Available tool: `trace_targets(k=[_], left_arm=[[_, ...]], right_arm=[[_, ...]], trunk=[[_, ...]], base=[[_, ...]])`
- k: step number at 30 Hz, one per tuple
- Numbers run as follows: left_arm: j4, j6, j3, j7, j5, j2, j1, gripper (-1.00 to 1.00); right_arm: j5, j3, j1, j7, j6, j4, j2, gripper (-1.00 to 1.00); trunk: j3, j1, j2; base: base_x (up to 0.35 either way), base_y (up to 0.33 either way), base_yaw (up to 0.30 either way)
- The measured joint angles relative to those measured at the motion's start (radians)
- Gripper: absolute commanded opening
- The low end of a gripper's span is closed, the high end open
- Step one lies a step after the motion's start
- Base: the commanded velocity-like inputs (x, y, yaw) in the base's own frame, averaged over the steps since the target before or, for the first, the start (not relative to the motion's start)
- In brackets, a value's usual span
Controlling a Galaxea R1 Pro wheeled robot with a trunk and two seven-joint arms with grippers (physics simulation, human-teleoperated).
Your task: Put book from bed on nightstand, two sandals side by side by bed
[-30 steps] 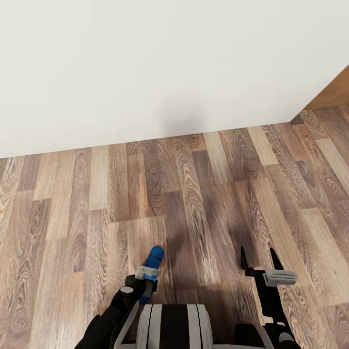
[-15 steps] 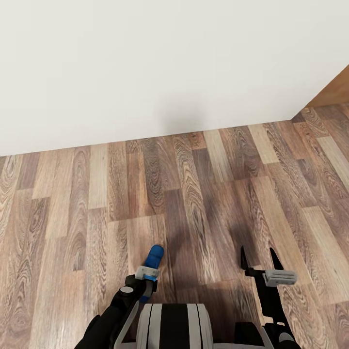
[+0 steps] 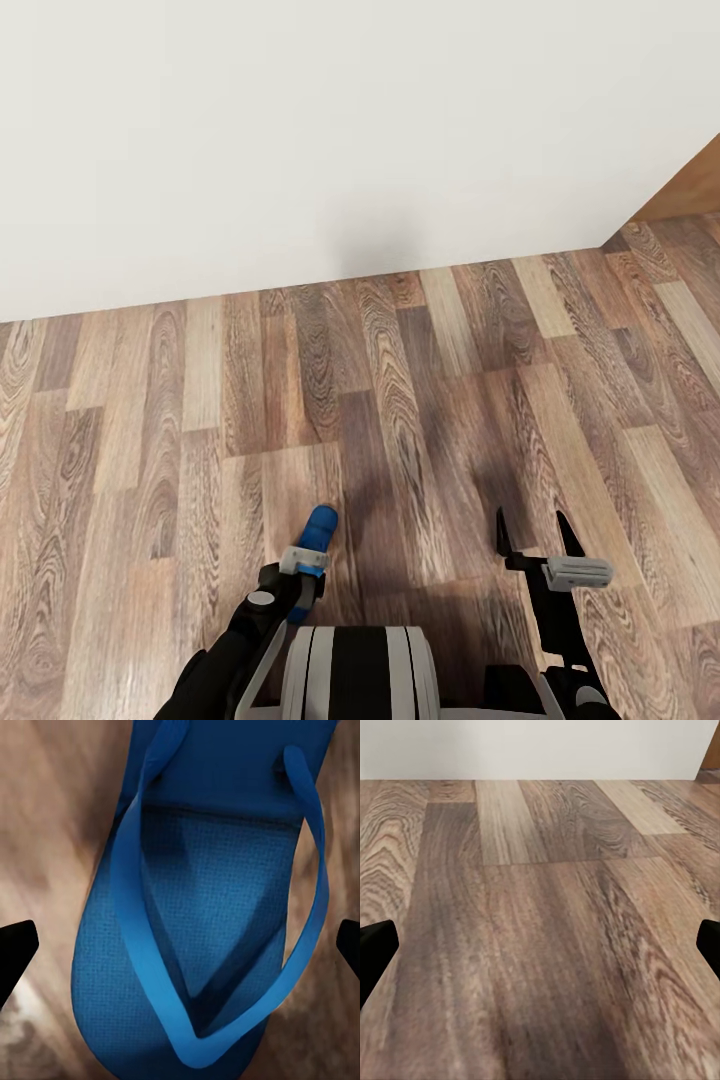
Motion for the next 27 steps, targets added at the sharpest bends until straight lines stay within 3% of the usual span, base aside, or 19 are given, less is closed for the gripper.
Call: trace_targets(k=[1, 2, 27], left_arm=[[0.0, 0.0, 0.0, 0.0, 0.0, 0.0, 0.0, 1.0], [0.0, -0.001, 0.0, 0.0, 0.0, 0.0, 0.0, -1.0], [0.0, -0.002, -0.001, -0.001, 0.004, 0.0, 0.0, -1.0]], right_arm=[[0.0, 0.0, 0.0, 0.0, 0.0, 0.0, 0.0, 1.0], [0.0, 0.0, 0.0, 0.0, 0.0, 0.0, 0.0, 1.0], [0.0, 0.0, 0.0, 0.0, -0.001, 0.0, 0.0, 1.0]], trunk=[[0.0, 0.0, 0.0], [0.0, 0.0, 0.0], [0.0, 0.0, 0.0]], base=[[0.0, 0.0, 0.0], [0.0, 0.0, 0.0], [0.0, 0.0, 0.0]])
